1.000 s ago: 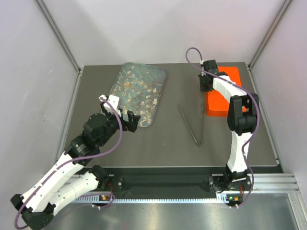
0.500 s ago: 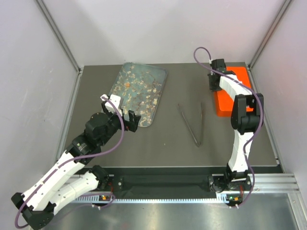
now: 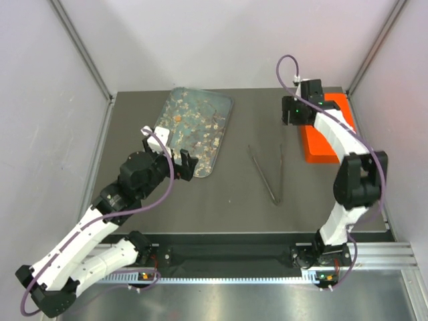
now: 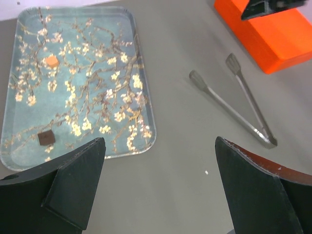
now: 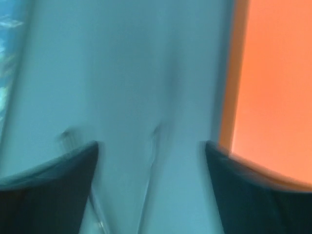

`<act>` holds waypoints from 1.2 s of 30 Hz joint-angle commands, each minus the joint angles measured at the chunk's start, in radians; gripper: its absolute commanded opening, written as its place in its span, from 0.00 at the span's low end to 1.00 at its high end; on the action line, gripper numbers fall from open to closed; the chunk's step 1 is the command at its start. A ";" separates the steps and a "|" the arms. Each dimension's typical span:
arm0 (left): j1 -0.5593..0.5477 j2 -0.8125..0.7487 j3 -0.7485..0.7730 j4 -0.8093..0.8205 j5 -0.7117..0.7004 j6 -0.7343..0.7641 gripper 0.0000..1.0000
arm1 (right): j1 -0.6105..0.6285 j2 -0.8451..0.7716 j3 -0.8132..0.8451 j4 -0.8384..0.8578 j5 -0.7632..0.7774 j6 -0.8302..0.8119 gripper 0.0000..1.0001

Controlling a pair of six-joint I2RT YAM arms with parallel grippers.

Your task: Pack the chocolate

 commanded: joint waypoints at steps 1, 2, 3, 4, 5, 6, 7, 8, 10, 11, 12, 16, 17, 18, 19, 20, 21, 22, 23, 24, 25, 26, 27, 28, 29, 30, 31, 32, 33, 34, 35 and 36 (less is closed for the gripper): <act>0.001 0.032 0.113 -0.017 0.020 -0.028 0.99 | 0.015 -0.326 -0.099 0.085 -0.135 0.095 0.99; -0.001 0.044 0.127 -0.022 0.028 -0.033 0.99 | 0.017 -0.371 -0.129 0.094 -0.179 0.098 1.00; 0.001 0.052 0.140 -0.025 0.046 -0.045 0.99 | 0.017 -0.419 -0.180 0.100 -0.188 0.108 1.00; -0.001 0.053 0.161 -0.026 0.058 -0.054 0.99 | 0.017 -0.503 -0.204 0.102 -0.190 0.119 1.00; -0.001 0.059 0.170 -0.026 0.068 -0.062 0.99 | 0.017 -0.548 -0.225 0.103 -0.204 0.131 1.00; -0.001 0.061 0.178 -0.020 0.080 -0.080 0.99 | 0.015 -0.589 -0.268 0.106 -0.214 0.139 1.00; 0.001 0.062 0.192 -0.016 0.088 -0.088 0.99 | 0.017 -0.667 -0.287 0.106 -0.214 0.135 1.00; 0.001 0.056 0.197 -0.011 0.094 -0.096 0.99 | 0.017 -0.707 -0.307 0.106 -0.189 0.133 1.00; -0.001 0.052 0.207 0.000 0.098 -0.117 0.99 | 0.017 -0.828 -0.366 0.108 -0.165 0.179 1.00; -0.001 0.041 0.210 0.003 0.100 -0.122 0.99 | 0.017 -0.868 -0.388 0.108 -0.171 0.188 1.00; 0.001 0.036 0.212 0.007 0.102 -0.131 0.99 | 0.017 -0.907 -0.429 0.108 -0.173 0.210 1.00; -0.001 0.007 0.194 0.017 0.108 -0.145 0.99 | 0.017 -1.124 -0.601 0.168 -0.172 0.294 1.00; -0.001 -0.011 0.181 0.015 0.102 -0.143 0.99 | 0.015 -1.155 -0.639 0.186 -0.176 0.309 1.00; -0.001 -0.022 0.168 0.014 0.095 -0.139 0.99 | 0.017 -1.184 -0.703 0.203 -0.181 0.320 1.00; 0.001 -0.034 0.140 0.011 0.085 -0.139 0.99 | 0.017 -1.230 -0.727 0.203 -0.185 0.319 1.00; -0.001 -0.057 0.128 0.003 0.066 -0.139 0.99 | 0.017 -1.246 -0.742 0.200 -0.182 0.314 1.00; -0.001 -0.068 0.115 -0.002 0.059 -0.142 0.99 | 0.017 -1.261 -0.758 0.182 -0.175 0.305 1.00; -0.001 -0.077 0.097 -0.005 0.056 -0.143 0.99 | 0.017 -1.284 -0.759 0.173 -0.168 0.299 1.00; -0.001 -0.098 0.089 -0.011 0.054 -0.145 0.99 | 0.017 -1.294 -0.759 0.163 -0.159 0.291 1.00; 0.001 -0.106 0.083 -0.014 0.054 -0.149 0.99 | 0.017 -1.301 -0.756 0.153 -0.155 0.270 1.00; -0.001 -0.114 0.072 -0.019 0.052 -0.151 0.99 | 0.017 -1.315 -0.756 0.142 -0.144 0.265 1.00; 0.001 -0.128 0.069 -0.023 0.051 -0.152 0.99 | 0.017 -1.318 -0.753 0.139 -0.117 0.262 1.00; -0.001 -0.137 0.065 -0.034 0.046 -0.152 0.99 | 0.017 -1.323 -0.750 0.136 -0.109 0.260 1.00; -0.001 -0.145 0.056 -0.040 0.040 -0.152 0.99 | 0.015 -1.321 -0.744 0.123 -0.109 0.256 1.00; 0.001 -0.163 0.051 -0.045 0.034 -0.152 0.99 | 0.017 -1.321 -0.738 0.117 -0.112 0.256 1.00; -0.001 -0.171 0.045 -0.049 0.028 -0.149 0.99 | 0.017 -1.318 -0.724 0.111 -0.112 0.257 1.00; -0.001 -0.180 0.034 -0.057 0.017 -0.148 0.99 | 0.017 -1.315 -0.721 0.107 -0.113 0.259 1.00; -0.001 -0.192 0.029 -0.063 0.016 -0.148 0.99 | 0.015 -1.312 -0.716 0.097 -0.112 0.262 1.00; -0.001 -0.198 0.028 -0.068 0.016 -0.148 0.99 | 0.017 -1.311 -0.715 0.093 -0.113 0.260 1.00; 0.001 -0.203 0.023 -0.078 0.019 -0.149 0.99 | 0.017 -1.309 -0.716 0.091 -0.112 0.259 1.00; -0.001 -0.211 0.022 -0.083 0.020 -0.152 0.99 | 0.017 -1.306 -0.719 0.088 -0.112 0.254 1.00; -0.001 -0.212 0.020 -0.089 0.023 -0.152 0.99 | 0.017 -1.300 -0.718 0.082 -0.110 0.253 1.00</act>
